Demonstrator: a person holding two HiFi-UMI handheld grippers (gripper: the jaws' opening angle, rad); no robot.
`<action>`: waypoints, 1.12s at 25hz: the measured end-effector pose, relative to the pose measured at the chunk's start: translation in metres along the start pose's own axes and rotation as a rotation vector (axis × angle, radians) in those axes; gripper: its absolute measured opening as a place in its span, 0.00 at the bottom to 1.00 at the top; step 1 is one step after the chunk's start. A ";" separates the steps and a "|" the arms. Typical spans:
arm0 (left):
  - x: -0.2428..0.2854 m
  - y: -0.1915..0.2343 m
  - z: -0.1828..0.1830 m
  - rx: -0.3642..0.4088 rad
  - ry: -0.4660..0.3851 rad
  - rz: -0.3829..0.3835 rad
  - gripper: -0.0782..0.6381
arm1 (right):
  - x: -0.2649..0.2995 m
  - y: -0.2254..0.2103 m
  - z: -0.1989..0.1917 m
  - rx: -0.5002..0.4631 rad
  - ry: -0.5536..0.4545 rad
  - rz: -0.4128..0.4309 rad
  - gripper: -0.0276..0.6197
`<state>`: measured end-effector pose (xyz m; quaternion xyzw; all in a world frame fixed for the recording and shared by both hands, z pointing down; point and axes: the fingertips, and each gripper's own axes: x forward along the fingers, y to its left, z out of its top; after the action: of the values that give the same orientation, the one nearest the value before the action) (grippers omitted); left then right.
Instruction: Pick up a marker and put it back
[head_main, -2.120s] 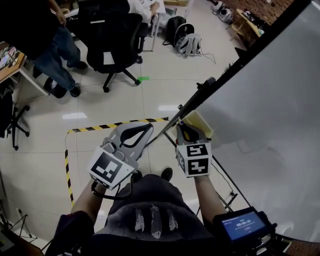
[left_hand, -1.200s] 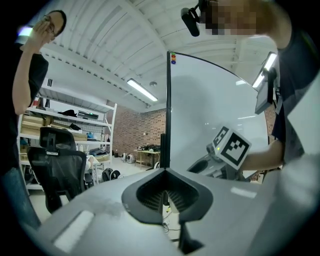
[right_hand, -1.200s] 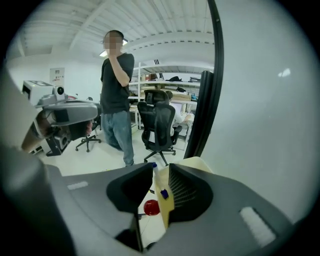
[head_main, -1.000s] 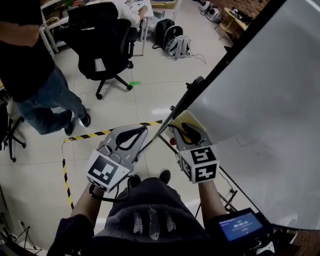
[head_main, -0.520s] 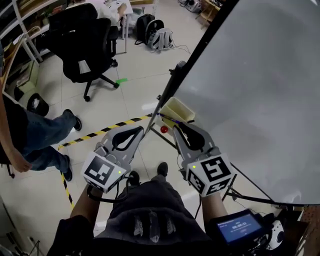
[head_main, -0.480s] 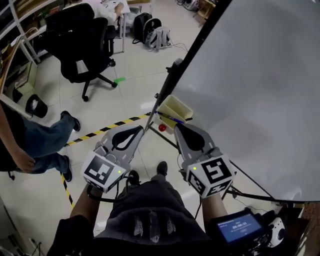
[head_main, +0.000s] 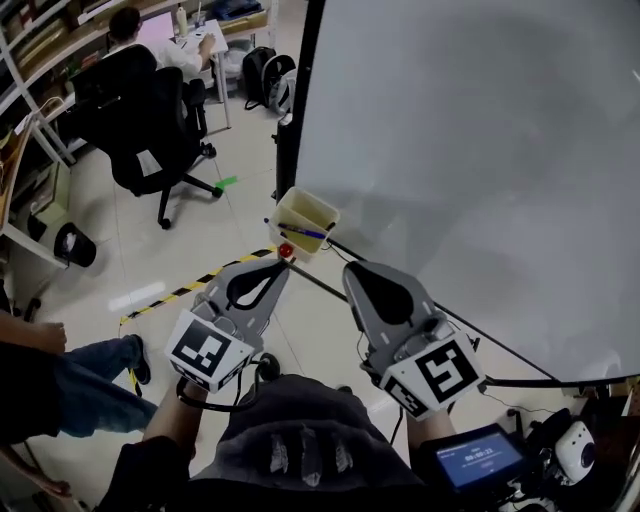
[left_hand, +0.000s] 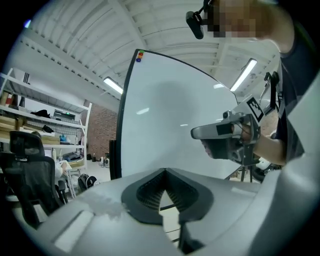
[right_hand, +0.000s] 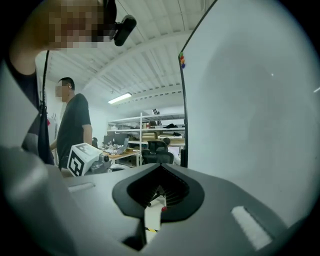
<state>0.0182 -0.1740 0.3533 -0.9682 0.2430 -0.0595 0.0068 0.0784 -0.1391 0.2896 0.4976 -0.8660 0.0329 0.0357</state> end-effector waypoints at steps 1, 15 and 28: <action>0.004 -0.011 0.002 0.006 0.004 0.003 0.12 | -0.013 -0.002 0.001 -0.002 -0.010 0.007 0.05; 0.060 -0.174 0.045 0.102 -0.059 0.042 0.12 | -0.183 -0.050 -0.005 0.002 -0.098 0.086 0.05; 0.039 -0.228 0.034 0.069 -0.014 0.100 0.12 | -0.230 -0.040 -0.019 0.072 -0.084 0.187 0.05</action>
<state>0.1630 0.0079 0.3332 -0.9545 0.2886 -0.0605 0.0449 0.2293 0.0403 0.2873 0.4163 -0.9078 0.0464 -0.0218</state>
